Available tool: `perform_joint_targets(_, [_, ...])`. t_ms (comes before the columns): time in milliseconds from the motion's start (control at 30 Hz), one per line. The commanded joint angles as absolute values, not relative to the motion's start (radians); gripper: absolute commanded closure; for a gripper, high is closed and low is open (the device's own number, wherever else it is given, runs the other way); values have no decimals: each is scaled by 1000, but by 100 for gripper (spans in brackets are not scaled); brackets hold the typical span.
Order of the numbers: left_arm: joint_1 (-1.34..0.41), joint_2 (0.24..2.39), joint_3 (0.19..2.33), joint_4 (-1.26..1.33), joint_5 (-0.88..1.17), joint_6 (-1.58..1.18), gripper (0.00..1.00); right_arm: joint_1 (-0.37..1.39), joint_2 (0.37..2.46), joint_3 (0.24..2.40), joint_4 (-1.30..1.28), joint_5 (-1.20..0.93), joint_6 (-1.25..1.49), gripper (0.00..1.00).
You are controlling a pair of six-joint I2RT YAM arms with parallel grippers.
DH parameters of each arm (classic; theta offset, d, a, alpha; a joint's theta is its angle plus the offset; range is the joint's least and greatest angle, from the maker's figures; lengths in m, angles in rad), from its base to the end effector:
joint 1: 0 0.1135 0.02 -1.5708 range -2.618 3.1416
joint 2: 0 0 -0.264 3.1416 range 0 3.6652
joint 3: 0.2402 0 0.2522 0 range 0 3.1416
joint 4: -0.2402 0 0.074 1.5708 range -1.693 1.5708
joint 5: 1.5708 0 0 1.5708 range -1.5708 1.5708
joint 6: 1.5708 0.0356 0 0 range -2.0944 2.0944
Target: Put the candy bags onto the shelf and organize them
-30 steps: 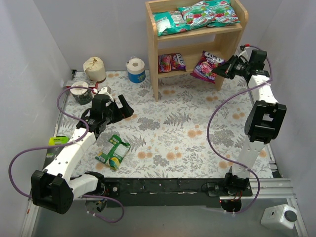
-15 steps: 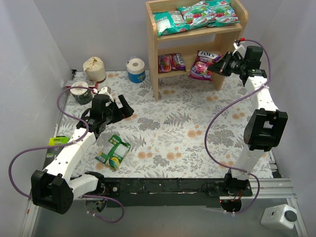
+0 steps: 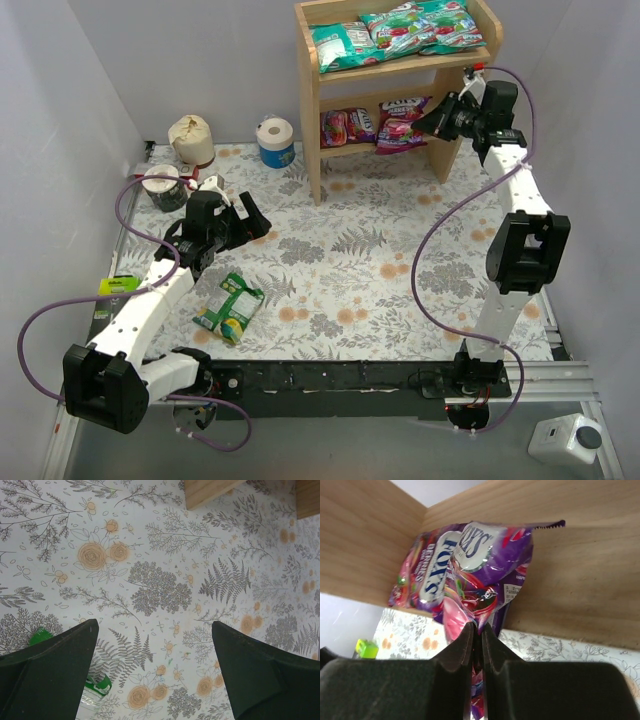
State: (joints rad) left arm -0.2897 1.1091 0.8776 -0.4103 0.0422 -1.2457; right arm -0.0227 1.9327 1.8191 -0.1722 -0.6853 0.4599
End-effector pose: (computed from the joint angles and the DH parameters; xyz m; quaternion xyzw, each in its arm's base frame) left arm 0.2318 -0.0707 0.2865 -0.4028 0.7980 -0.3246 0.3092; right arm 0.4615 0.0121 0.3636 -0.0153 0.7803 0.3850 0.4926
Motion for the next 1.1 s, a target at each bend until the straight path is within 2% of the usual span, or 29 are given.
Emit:
perform_joint_targets(0, [-284,1094,873,-408,28,-1243,2,27,1968,1849,-79,-580,433,86])
perform_joint_targets(367, [-284,1097,871,-410,25,-1243,2,89,1957,1718,189,-357,485,86])
perform_joint_targets(767, [-284,1103,873,-411,28,-1243,2,89,2083,1905,153,-364,477,81])
perform_joint_targets(833, [-284,1104,870,-411,26,-1241,2,89,2079,1899,155,-350,473,78])
perform_joint_targets(933, [-285,1108,871,-411,25,-1241,2,89,2031,1833,238,-333,477,66])
perform_joint_targets(967, [-284,1112,871,-411,25,-1241,2,89,2014,1772,264,-328,483,58])
perform_joint_targets(1067, [-284,1115,873,-411,25,-1241,2,91,1930,1624,424,-305,514,50])
